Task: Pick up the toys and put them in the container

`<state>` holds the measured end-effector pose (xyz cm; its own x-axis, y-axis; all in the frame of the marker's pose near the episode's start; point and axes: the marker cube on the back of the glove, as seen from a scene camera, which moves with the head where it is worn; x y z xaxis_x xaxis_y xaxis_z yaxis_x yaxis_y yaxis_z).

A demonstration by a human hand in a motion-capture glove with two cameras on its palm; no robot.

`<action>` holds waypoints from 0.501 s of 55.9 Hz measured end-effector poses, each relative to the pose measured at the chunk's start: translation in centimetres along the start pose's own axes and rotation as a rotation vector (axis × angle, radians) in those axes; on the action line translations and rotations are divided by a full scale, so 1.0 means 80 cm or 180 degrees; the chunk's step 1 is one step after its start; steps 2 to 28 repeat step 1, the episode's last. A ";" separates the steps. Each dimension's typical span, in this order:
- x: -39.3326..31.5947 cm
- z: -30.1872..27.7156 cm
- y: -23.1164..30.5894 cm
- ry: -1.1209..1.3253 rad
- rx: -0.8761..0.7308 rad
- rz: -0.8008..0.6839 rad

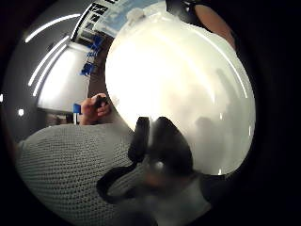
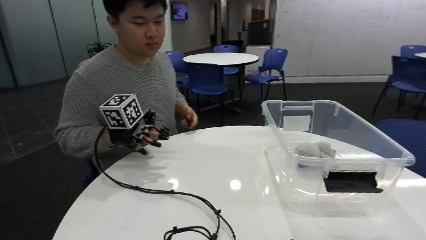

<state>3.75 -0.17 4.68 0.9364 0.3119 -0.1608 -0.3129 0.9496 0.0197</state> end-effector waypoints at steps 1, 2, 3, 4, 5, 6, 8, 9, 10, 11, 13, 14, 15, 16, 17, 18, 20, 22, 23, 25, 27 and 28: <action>0.000 0.000 0.000 0.0001 0.0002 -0.0001; 0.000 0.000 0.000 0.0001 0.0002 -0.0001; 0.000 0.000 0.000 0.0001 0.0002 -0.0001; 0.000 0.000 0.000 0.0001 0.0002 -0.0001; 0.000 0.000 0.000 0.0001 0.0002 -0.0001; 0.000 0.000 0.000 0.0001 0.0002 -0.0001; 0.000 0.000 0.000 0.0001 0.0002 -0.0001; 0.000 0.000 0.000 0.0001 0.0002 -0.0001; 0.000 0.000 0.000 0.0001 0.0002 -0.0001; 0.000 0.000 0.000 0.0001 0.0002 -0.0001; 0.000 0.000 0.000 0.0001 0.0002 -0.0001; 0.000 0.000 0.000 0.0001 0.0002 -0.0001; 0.000 0.000 0.000 0.0001 0.0002 -0.0001; 0.000 0.000 0.000 0.0001 0.0002 -0.0001; 0.000 0.000 0.000 0.0001 0.0002 -0.0001; 0.000 0.000 0.000 0.0001 0.0002 -0.0001; 0.000 0.000 0.000 0.0001 0.0002 -0.0001; 0.000 0.000 0.000 0.0001 0.0002 -0.0001; 0.000 0.000 0.000 0.0001 0.0002 -0.0001; 0.000 0.000 0.000 0.0001 0.0002 -0.0001; 0.000 0.000 0.000 0.0001 0.0002 -0.0001; 0.000 0.000 0.000 0.0001 0.0002 -0.0001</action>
